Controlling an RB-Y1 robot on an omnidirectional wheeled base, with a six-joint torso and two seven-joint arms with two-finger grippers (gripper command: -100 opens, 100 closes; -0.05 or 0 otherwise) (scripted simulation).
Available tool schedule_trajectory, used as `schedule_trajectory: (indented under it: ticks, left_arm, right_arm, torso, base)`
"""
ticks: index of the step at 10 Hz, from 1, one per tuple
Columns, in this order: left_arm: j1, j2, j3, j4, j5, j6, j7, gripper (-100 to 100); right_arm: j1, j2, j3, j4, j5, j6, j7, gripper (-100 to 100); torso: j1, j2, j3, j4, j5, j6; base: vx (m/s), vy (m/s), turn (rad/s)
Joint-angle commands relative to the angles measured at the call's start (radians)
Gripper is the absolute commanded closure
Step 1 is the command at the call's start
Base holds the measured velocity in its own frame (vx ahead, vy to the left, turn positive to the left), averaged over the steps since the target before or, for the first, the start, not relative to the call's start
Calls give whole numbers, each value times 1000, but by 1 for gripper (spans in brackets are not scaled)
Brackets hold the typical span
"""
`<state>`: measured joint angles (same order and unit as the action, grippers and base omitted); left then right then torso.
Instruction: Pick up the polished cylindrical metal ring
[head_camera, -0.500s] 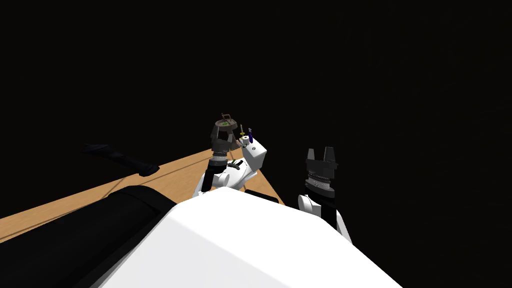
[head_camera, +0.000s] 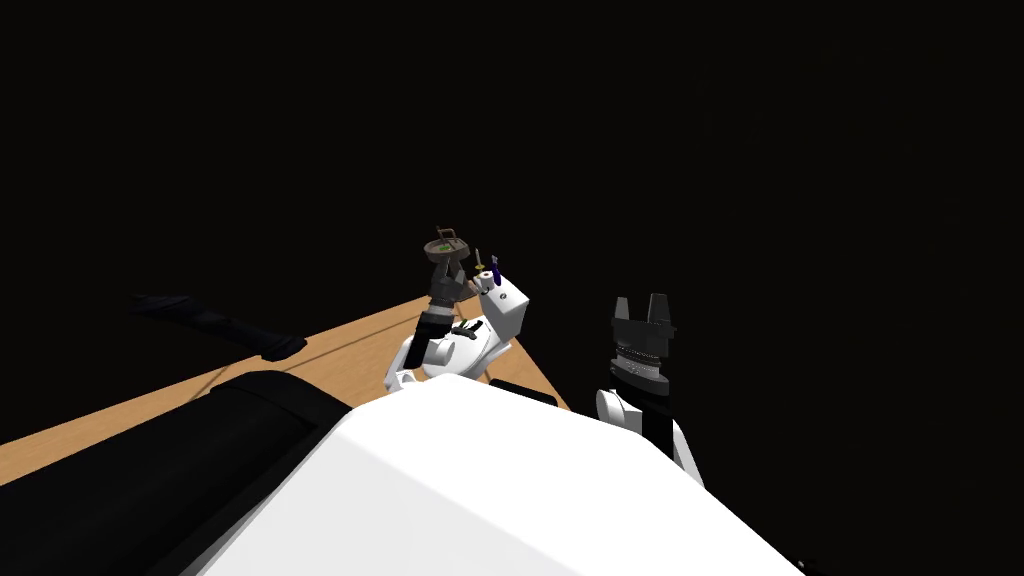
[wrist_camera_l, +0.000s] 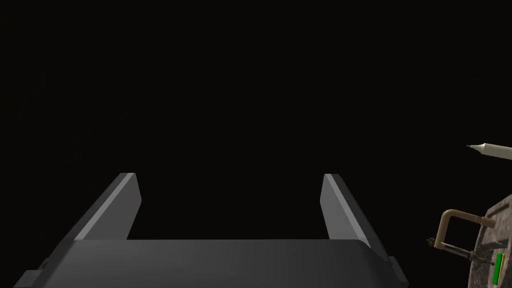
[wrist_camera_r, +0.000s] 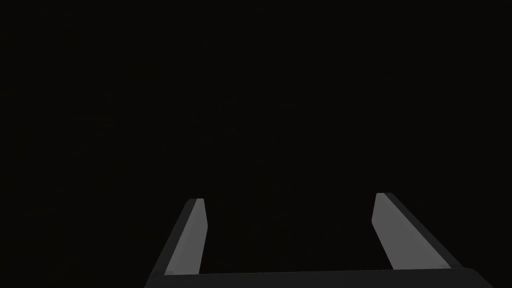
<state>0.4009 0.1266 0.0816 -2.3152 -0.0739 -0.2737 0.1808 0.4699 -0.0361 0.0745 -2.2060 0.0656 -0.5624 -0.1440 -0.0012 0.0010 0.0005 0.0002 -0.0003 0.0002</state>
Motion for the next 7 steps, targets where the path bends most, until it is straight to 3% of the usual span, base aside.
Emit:
schedule_trajectory:
  ticks: [1, 2, 3, 5, 6, 7]
  left_arm:
    - [-42, 17, 32, 47, -13, 50, 3, -100]
    - [-68, 29, 57, 76, -21, 79, 7, -100]
    - [-68, 29, 57, 76, -21, 92, 7, -100]
    - [-123, 53, 113, 135, -37, 160, 15, -100]
    - [-123, 53, 113, 138, -37, 170, 15, -100]
    - [-152, 64, 142, 166, -46, 212, 19, -100]
  right_arm:
    - [0, 0, 0, 0, 0, 0, 0, 0]
    - [0, 0, 0, 0, 0, 0, 0, 0]
    - [0, 0, 0, 0, 0, 0, 0, 0]
    - [0, 0, 0, 0, 0, 0, 0, 0]
    - [0, 0, 0, 0, 0, 0, 0, 0]
    - [0, 0, 0, 0, 0, 0, 0, 0]
  torso:
    - [0, 0, 0, 0, 0, 0]
    - [0, 0, 0, 0, 0, 0]
    - [0, 0, 0, 0, 0, 0]
    - [0, 0, 0, 0, 0, 0]
    - [-1, 0, 0, 0, 0, 0]
    - [0, 0, 0, 0, 0, -1]
  base:
    - [-25, -21, -94]
    - [-27, -25, -95]
    - [-15, -19, -37]
    - [-17, -29, -103]
    - [-18, -24, -42]
    - [-17, -22, -80]
